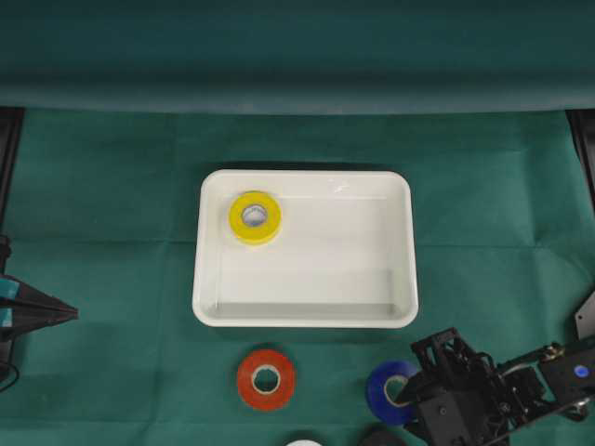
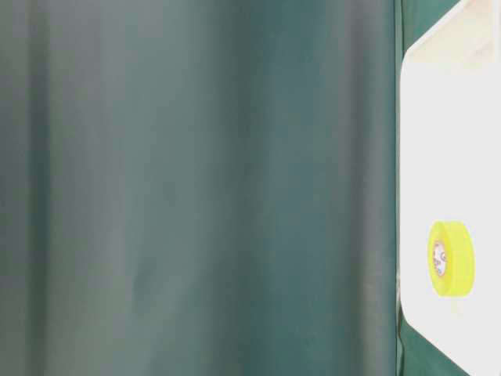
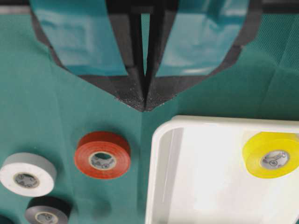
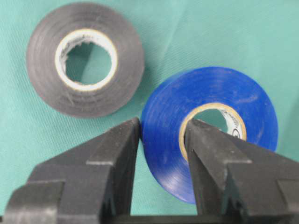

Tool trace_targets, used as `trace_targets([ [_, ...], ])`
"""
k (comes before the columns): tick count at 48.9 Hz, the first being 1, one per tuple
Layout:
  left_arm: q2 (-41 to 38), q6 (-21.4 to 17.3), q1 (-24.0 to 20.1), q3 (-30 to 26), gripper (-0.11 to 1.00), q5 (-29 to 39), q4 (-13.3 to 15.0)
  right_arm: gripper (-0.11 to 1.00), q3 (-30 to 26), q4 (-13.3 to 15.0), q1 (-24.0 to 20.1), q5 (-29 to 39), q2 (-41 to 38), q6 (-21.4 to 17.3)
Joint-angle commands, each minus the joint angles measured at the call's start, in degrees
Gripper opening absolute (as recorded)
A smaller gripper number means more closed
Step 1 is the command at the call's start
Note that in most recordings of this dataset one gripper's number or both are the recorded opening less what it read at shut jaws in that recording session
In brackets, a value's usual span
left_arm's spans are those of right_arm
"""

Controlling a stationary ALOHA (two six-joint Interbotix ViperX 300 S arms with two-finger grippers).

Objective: Put the tape into the white case with the right arm.
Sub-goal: 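Grasp the blue tape with the right gripper and lift it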

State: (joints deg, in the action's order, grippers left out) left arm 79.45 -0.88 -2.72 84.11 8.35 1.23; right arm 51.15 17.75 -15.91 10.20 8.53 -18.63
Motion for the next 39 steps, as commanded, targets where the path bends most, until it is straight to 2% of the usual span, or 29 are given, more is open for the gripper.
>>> trace_targets([
  [1, -0.9, -0.1, -0.1, -0.6, 0.0, -0.7, 0.0, 0.02, -2.1, 0.0, -0.6, 2.3, 2.3, -0.1],
  [19, -0.9, -0.1, 0.0, -0.6, 0.0, -0.7, 0.0, 0.02, -3.0, 0.1, -0.1, 2.6, 1.8, 0.0],
  [30, -0.9, -0.1, 0.0, -0.6, 0.0, -0.7, 0.0, 0.02, -4.1, 0.7, 6.1, 2.6, 1.8, 0.5],
  [39, -0.9, -0.1, -0.1, -0.6, 0.0, -0.7, 0.0, 0.02, -5.3, 4.2, 12.7, 2.6, 1.8, 0.6],
])
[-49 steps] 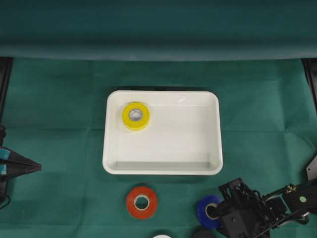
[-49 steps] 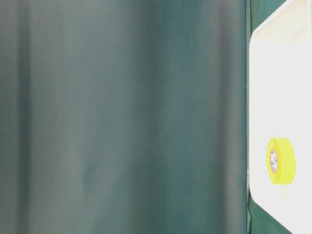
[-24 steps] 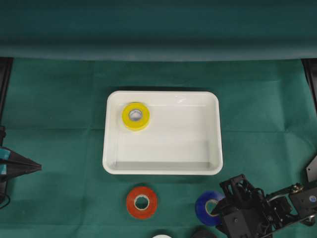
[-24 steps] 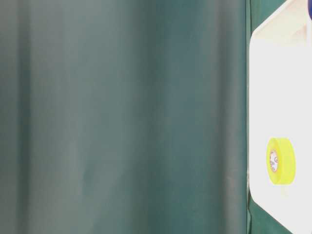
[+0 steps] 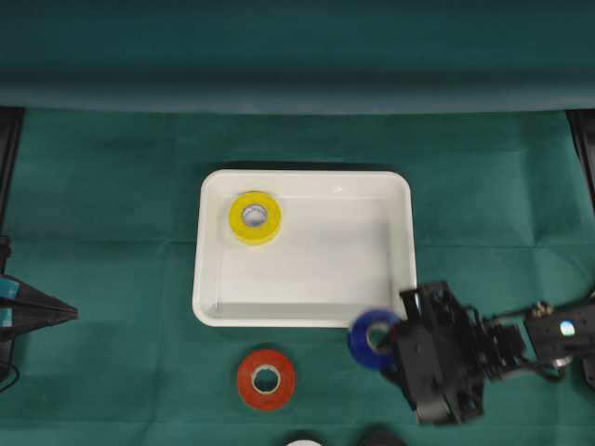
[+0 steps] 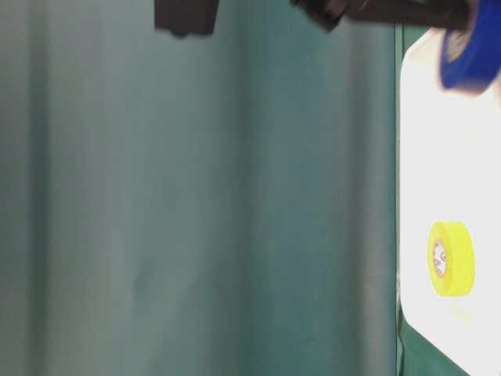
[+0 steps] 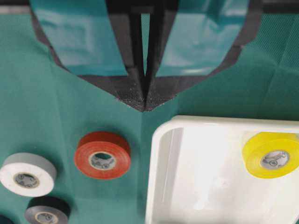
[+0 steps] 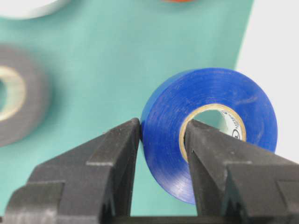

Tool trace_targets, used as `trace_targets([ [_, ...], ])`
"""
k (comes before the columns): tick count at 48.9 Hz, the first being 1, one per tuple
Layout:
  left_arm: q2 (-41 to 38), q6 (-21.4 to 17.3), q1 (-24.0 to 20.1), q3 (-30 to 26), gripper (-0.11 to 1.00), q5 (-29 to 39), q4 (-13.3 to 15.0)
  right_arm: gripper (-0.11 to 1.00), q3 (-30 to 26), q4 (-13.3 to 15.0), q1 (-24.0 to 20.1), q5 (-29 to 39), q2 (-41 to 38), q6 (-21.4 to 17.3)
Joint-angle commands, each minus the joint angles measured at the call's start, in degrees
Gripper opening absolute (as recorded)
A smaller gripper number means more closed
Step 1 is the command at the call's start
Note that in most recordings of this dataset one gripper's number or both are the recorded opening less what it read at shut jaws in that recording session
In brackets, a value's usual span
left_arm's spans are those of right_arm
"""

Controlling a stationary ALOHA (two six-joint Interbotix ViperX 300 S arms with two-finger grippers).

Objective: Put the tape into the white case with the right arm.
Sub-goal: 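Grasp the blue tape with the right gripper and lift it, then lower the blue tape into the tray's lower-right area and release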

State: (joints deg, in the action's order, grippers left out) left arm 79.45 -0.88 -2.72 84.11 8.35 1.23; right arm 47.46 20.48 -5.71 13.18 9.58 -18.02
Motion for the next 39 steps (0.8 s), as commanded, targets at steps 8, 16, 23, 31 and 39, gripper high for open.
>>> trace_targets([
  [8, -0.9, -0.1, -0.1, -0.6, 0.0, -0.7, 0.0, 0.02, -1.4, 4.0, 7.4, -1.3, 0.8, -0.2],
  [16, -0.9, -0.1, -0.1, -0.6, 0.0, -0.7, 0.0, 0.02, -0.8, 4.0, 10.2, -3.4, 0.7, -0.4],
  [23, -0.9, -0.1, -0.1, -0.6, 0.0, -0.7, 0.0, 0.02, -0.3, 4.1, 10.7, -5.0, 0.2, -0.5],
  [31, -0.9, -0.1, -0.1, -0.6, 0.0, -0.7, 0.0, 0.02, -0.2, 4.0, 10.7, -5.4, -0.8, -0.6],
  [39, -0.9, -0.1, -0.1, -0.6, 0.0, -0.7, 0.0, 0.02, -0.2, 4.0, 11.8, -5.4, -1.1, -0.6],
])
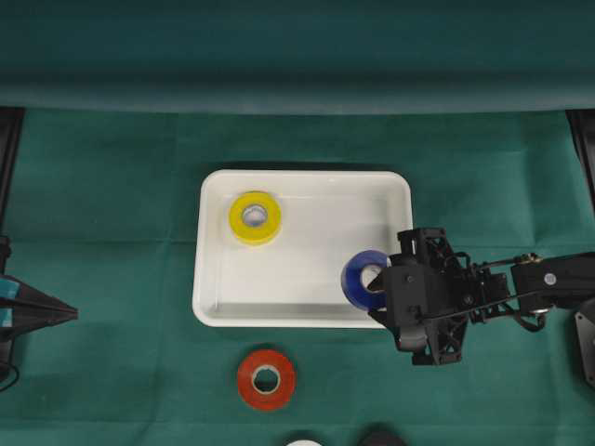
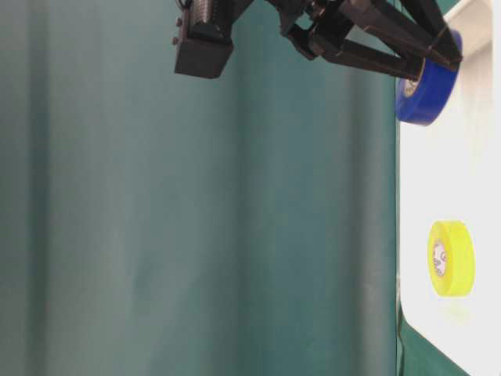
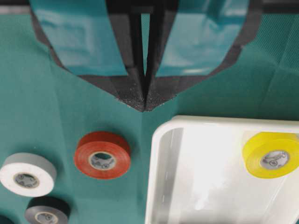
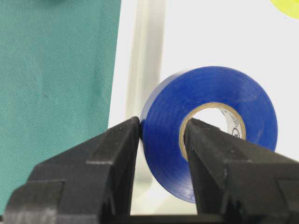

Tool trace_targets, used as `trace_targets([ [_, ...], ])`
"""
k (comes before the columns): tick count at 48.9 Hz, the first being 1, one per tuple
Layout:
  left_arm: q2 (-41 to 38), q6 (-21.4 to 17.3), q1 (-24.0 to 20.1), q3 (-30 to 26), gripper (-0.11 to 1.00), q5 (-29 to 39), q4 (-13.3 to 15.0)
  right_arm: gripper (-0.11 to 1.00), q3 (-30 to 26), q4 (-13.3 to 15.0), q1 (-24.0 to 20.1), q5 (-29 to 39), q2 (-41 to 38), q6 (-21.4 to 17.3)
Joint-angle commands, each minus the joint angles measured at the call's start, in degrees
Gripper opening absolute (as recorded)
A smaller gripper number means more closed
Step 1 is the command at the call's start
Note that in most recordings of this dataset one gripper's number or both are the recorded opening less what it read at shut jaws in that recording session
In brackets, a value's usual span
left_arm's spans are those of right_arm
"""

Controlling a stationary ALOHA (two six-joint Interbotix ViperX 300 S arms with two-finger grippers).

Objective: Put the tape into the white case with the right arm.
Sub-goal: 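Lower the blue tape into the tray's lower-right area and release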

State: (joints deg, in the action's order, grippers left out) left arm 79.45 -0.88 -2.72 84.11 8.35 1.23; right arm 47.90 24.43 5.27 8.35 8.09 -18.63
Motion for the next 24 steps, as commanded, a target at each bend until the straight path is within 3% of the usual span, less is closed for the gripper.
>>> trace_targets([
  [1, -0.9, -0.1, -0.1, -0.6, 0.0, -0.7, 0.0, 0.02, -0.6, 0.1, 0.9, -0.5, 0.3, 0.0],
  [5, -0.9, -0.1, -0.1, -0.6, 0.0, -0.7, 0.0, 0.02, -0.4, 0.3, 1.3, -0.5, 0.0, 0.1],
  [8, -0.9, -0.1, -0.1, -0.6, 0.0, -0.7, 0.0, 0.11, -0.4, 0.3, 1.3, -0.4, -0.4, 0.1],
  [19, -0.9, -0.1, -0.1, -0.6, 0.0, -0.7, 0.0, 0.71, -0.4, 0.3, 1.3, -0.5, -2.1, 0.1],
  [24, -0.9, -0.1, 0.0, -0.6, 0.0, -0.7, 0.0, 0.67, -0.4, 0.3, 1.3, -0.5, -2.0, 0.1],
])
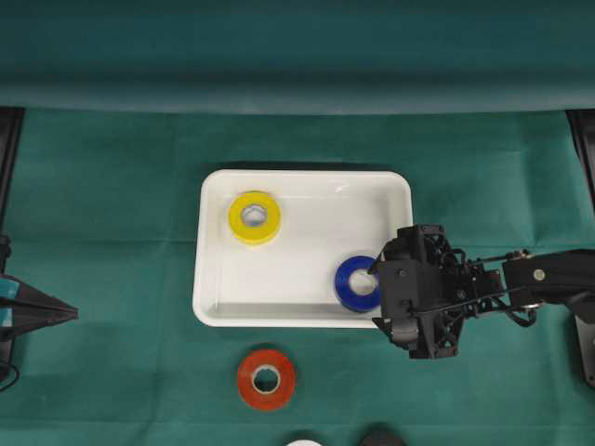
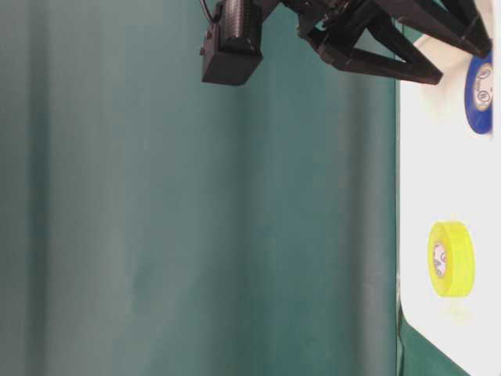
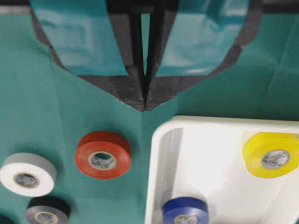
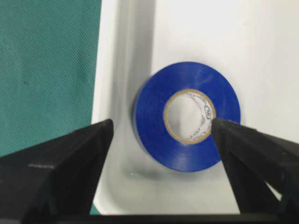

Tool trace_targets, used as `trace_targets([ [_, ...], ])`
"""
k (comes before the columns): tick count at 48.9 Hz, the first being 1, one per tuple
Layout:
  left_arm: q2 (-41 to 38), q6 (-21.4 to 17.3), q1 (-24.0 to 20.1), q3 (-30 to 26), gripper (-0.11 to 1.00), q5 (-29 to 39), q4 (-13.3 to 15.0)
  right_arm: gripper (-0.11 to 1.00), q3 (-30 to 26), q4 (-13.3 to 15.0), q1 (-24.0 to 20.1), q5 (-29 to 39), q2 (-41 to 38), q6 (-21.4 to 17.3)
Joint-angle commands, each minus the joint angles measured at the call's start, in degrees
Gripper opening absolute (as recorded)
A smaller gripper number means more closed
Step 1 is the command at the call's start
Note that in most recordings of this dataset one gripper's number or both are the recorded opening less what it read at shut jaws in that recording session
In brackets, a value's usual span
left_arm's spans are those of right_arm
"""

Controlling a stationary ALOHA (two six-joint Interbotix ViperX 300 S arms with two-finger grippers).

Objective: Put the tape into the white case with the right arm.
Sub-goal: 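Lower the blue tape into the tray's lower-right area and release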

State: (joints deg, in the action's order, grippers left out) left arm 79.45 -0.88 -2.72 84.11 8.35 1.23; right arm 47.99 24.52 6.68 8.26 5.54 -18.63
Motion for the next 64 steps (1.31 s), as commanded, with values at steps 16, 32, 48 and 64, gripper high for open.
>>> trace_targets([
  [16, -0.9, -0.1, -0.1, -0.6, 0.0, -0.7, 0.0, 0.68, 4.1, 0.1, -0.1, 2.3, 8.2, -0.1],
  [32, -0.9, -0.1, -0.1, -0.6, 0.0, -0.7, 0.0, 0.68, 16.1, -0.4, -0.1, 2.2, 24.6, -6.7],
  [48, -0.9, -0.1, -0.1, -0.6, 0.0, -0.7, 0.0, 0.67, 26.2, -0.4, -0.1, 3.8, 40.8, -13.4],
  [64, -0.9, -0.1, -0.1, -0.6, 0.0, -0.7, 0.0, 0.67, 27.6, -0.5, -0.4, 4.7, 45.6, -13.7],
])
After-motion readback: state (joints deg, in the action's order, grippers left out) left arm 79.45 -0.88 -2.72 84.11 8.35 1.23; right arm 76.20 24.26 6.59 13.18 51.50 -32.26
